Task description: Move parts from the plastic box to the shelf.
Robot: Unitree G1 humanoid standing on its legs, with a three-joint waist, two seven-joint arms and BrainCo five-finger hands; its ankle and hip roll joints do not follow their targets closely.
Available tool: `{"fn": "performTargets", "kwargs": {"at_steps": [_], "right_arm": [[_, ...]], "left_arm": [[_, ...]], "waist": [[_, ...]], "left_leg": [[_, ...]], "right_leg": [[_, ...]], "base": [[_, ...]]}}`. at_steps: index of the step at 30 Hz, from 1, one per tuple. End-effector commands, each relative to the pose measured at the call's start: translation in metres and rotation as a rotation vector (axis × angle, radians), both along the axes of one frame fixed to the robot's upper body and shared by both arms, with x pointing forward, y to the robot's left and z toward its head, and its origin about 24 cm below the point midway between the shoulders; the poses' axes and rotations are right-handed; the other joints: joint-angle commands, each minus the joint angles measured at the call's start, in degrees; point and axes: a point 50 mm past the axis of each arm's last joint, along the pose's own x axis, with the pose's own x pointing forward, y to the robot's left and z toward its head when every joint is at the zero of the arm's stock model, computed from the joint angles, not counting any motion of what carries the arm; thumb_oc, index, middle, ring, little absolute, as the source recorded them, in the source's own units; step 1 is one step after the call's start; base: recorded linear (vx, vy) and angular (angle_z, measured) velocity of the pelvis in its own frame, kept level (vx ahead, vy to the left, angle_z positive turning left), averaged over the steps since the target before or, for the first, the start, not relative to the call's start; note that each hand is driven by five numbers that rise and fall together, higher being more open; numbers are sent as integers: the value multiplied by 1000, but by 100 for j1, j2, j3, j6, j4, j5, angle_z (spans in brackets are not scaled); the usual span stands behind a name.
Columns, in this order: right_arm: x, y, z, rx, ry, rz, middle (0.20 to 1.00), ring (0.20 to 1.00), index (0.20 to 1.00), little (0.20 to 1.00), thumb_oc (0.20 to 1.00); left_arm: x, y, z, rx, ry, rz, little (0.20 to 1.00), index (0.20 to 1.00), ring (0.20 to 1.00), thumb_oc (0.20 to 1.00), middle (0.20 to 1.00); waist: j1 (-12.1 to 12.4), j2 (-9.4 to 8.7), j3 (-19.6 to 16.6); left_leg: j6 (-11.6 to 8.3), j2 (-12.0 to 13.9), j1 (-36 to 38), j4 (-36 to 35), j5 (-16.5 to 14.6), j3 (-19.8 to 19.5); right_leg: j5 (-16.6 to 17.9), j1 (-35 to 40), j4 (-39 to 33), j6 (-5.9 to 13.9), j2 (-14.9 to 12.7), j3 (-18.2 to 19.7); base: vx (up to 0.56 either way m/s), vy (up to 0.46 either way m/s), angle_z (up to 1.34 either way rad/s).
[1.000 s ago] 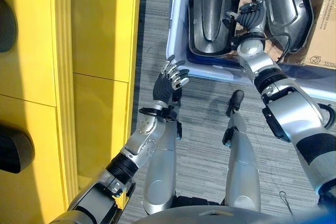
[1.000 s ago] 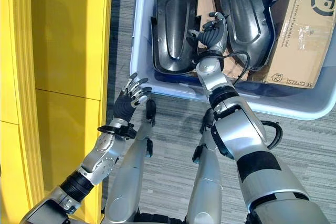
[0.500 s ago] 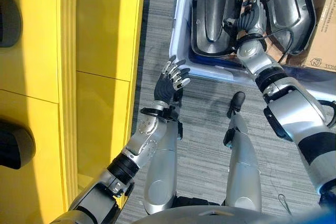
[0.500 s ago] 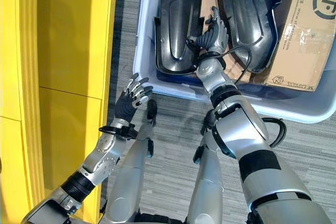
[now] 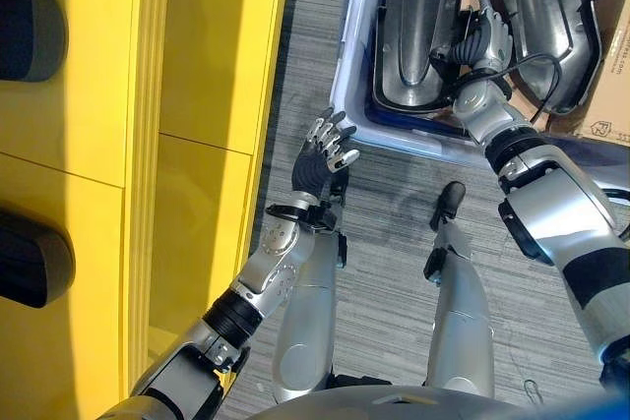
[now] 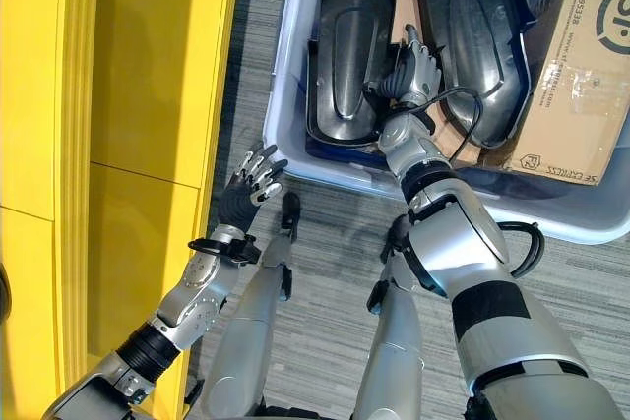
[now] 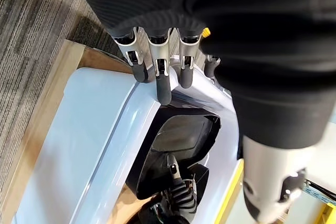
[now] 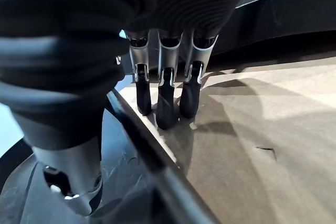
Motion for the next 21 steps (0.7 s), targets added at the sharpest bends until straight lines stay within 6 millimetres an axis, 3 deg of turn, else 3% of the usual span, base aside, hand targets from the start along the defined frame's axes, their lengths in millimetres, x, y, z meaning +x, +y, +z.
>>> {"fn": "performTargets", "kwargs": {"at_steps": [1, 2, 3, 4, 5, 21], "right_arm": [[-16, -8, -101, 12, 481, -12, 335, 335, 335, 335, 335], [-16, -8, -103, 36, 495, -9, 200, 200, 200, 200, 200], [-15, -10, -99, 45, 492, -16, 200, 200, 200, 200, 200], [-17, -10, -104, 46, 504, -16, 200, 200, 200, 200, 200], [-16, -9, -101, 30, 496, -19, 200, 200, 200, 200, 200], [-20, 11, -119, 69, 522, 30, 200, 200, 200, 200, 200]], "left_arm": [[-10, -6, 24, -4, -110, -83, 1000, 1000, 1000, 1000, 1000], [-9, -6, 24, -1, -109, -82, 1000, 1000, 1000, 1000, 1000], [-8, -6, 27, 1, -119, -79, 1000, 1000, 1000, 1000, 1000], [-9, -6, 24, 2, -107, -80, 1000, 1000, 1000, 1000, 1000], [-8, -6, 26, 3, -113, -80, 1000, 1000, 1000, 1000, 1000], [-7, -10, 27, -3, -104, -87, 1000, 1000, 1000, 1000, 1000]], "waist": [[497, 44, 604], [491, 42, 604], [484, 43, 604], [487, 39, 604], [463, 31, 604], [333, -20, 604]], "left_leg": [[282, -222, -57, 383, -773, -138], [284, -223, -70, 396, -780, -131], [318, -222, -235, 397, -631, -114], [287, -218, -78, 401, -784, -121], [323, -219, -233, 399, -643, -101], [324, -199, -126, 385, -638, -54]], "right_leg": [[-372, 511, 123, 492, -377, 53], [-374, 500, 129, 489, -378, 58], [-246, 361, 97, 447, -376, 30], [-377, 490, 134, 487, -378, 63], [-247, 341, 94, 445, -374, 43], [-256, 363, 137, 419, -347, 127]], "base": [[68, 29, 3], [3, 28, 4], [2, 19, 4], [-57, 39, 5], [5, 20, 3], [-5, 6, 0]]}}
